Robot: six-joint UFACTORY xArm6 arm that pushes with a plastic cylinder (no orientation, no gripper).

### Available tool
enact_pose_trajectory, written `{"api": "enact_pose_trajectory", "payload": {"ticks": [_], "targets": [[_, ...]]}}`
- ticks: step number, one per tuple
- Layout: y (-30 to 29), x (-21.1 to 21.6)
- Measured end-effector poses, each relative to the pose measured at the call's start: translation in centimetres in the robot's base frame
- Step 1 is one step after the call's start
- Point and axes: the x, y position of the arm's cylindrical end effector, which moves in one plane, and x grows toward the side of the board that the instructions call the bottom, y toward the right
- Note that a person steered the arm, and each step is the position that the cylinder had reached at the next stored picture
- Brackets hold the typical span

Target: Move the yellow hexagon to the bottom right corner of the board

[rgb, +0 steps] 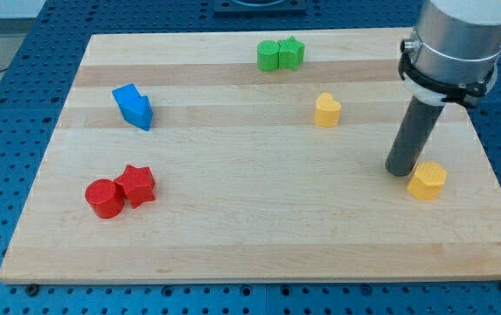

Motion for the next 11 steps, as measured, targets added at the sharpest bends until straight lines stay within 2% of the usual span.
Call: {"api": "enact_pose_trajectory", "payload": {"ticks": [3, 5, 7, 9, 11], "targets": [[1.0, -1.3], [2.9, 0.5], [2.9, 4.0], [2.1, 4.7], [-10.7, 0.7]]}}
